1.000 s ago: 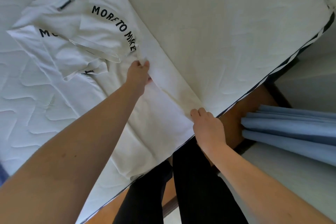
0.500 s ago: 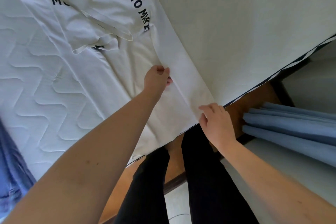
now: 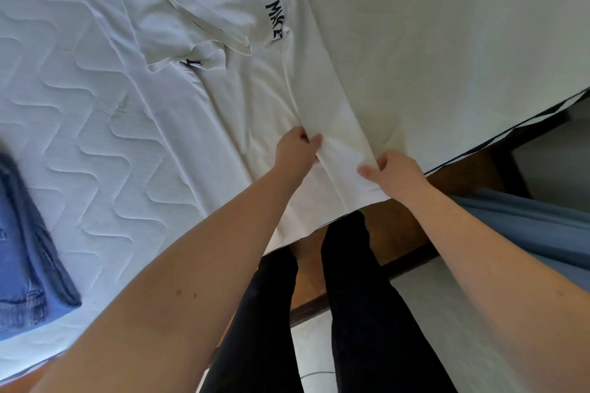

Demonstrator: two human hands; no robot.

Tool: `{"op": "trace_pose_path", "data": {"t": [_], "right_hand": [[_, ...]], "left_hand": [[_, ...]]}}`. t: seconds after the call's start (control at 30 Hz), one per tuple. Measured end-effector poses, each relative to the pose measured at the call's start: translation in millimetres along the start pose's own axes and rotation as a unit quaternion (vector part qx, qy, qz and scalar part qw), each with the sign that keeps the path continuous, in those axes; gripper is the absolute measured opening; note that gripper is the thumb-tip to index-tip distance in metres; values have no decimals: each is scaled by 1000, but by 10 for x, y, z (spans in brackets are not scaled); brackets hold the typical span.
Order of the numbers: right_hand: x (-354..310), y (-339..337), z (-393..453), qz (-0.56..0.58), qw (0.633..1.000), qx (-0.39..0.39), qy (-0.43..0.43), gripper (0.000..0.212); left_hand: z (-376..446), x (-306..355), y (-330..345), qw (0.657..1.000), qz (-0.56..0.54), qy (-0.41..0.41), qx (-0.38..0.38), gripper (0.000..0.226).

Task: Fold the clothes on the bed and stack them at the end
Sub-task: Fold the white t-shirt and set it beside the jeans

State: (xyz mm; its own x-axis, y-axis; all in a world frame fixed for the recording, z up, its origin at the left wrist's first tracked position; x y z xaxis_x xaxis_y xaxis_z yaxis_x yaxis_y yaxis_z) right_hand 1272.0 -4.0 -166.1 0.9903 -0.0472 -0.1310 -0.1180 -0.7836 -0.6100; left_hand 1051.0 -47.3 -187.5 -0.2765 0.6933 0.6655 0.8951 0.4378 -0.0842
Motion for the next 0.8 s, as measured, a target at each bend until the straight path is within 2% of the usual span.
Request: {"op": "trace_pose_path", "data": {"t": [0.07, 0.17, 0.3, 0.5, 0.63, 0.8], "right_hand": [[29, -1, -25, 4, 1000, 7, 11, 36], [71, 22, -85, -19, 1000, 14, 20, 38], [99, 67, -119, -84, 996, 10, 26, 37], [27, 69, -91, -21, 1000, 5, -20, 40], [24, 51, -111, -64, 998, -5, -16, 53], [83, 48, -93, -74, 997, -34, 17, 37]], "left_hand": [[-57, -68, 49, 999, 10, -18, -28, 18], [-119, -125, 95, 992, 113, -24, -55, 11], [-138, -32, 35, 970, 241, 20, -32, 32], [-102, -59, 8, 976, 210, -18, -54, 23], [-65, -125, -80, 964, 259, -20, -59, 27], [-5, -108, -35, 942, 322, -34, -87, 33]]}}
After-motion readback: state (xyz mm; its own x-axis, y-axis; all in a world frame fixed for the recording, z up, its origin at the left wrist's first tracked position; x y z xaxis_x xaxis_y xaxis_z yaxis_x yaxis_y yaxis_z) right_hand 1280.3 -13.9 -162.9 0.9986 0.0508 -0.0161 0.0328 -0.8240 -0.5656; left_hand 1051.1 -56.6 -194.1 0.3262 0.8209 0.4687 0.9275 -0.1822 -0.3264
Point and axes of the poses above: each hand's wrist, its own z-axis towards the middle knuckle, its own y-axis out of the palm, x = y × z, the point moved 9 cm from there along z, towards the middle knuckle, and after that the axes turned 11 degrees about -z, right-handed, at the moved point
